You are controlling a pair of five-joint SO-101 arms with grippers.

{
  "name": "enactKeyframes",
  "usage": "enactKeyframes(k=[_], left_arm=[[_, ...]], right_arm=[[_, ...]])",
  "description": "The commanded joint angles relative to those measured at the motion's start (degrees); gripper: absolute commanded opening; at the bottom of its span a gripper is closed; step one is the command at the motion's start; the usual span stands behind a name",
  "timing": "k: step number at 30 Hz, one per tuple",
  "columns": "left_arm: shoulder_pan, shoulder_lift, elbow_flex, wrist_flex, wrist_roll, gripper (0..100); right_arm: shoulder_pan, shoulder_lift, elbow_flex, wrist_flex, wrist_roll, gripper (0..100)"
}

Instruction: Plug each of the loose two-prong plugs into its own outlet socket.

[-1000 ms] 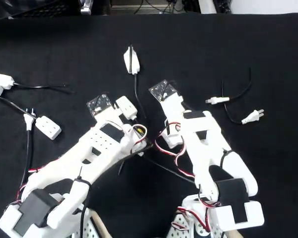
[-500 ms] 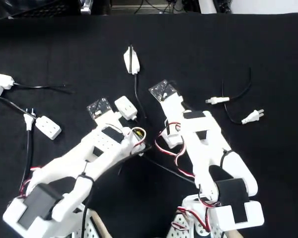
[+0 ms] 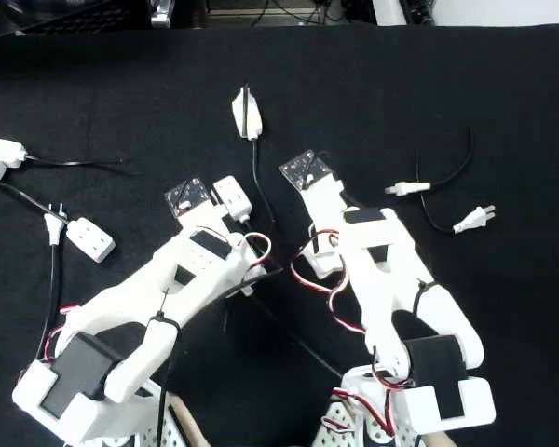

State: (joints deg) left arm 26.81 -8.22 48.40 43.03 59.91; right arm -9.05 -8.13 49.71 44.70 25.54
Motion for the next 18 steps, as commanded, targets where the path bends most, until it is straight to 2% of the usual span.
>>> enactKeyframes(k=[1,9,18], left_arm=[[0.5,0.0,-2.0,-0.9,-2.8,3],[0.2,-8.6,-2.3,-0.8,-2.5,3],[-1.2,-32.0,4.4,-1.1,-2.5,3]], right_arm=[[0.7,0.0,-1.9,-0.7,0.2,31.9],[0.7,-1.3,-2.0,-0.7,0.2,31.9],[6.9,-18.9,3.8,-2.6,-6.3,31.9]])
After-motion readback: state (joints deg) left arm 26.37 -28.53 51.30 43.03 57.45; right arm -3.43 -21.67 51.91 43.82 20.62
